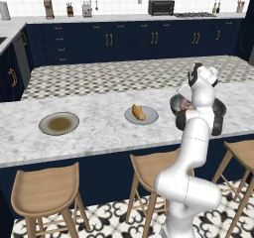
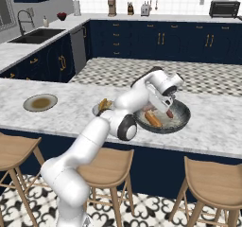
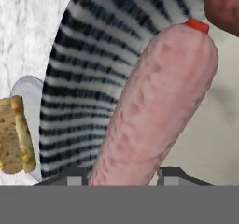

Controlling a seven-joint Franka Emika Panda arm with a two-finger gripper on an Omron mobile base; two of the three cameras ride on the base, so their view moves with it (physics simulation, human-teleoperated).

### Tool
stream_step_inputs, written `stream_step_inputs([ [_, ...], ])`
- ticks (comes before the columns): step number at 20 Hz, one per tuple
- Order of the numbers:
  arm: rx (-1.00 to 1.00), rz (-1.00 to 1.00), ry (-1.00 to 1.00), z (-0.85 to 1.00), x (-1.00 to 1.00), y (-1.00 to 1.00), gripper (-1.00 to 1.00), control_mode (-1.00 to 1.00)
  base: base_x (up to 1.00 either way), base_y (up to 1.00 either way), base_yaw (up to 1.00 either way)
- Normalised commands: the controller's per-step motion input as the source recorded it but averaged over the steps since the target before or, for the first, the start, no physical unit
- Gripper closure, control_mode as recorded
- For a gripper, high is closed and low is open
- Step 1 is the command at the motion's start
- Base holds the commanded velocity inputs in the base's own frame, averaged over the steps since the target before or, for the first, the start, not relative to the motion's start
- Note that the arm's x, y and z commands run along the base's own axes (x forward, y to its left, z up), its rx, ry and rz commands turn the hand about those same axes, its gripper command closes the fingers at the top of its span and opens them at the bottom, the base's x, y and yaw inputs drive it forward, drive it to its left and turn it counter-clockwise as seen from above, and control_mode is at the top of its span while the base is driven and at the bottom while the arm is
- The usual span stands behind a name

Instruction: Place one bun and one sausage from the bowl on each plate.

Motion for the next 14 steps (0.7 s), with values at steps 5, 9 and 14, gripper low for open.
stream_step_inputs([
  [5,-0.35,0.01,-0.15,0.87,-0.60,0.31,1.00,-1.00,0.00,0.00,0.00],
  [9,-0.45,0.17,-0.07,0.38,-1.00,1.00,1.00,-1.00,0.00,0.00,0.00],
  [14,-0.51,0.18,-0.10,0.09,-1.00,1.00,1.00,-1.00,0.00,0.00,0.00],
])
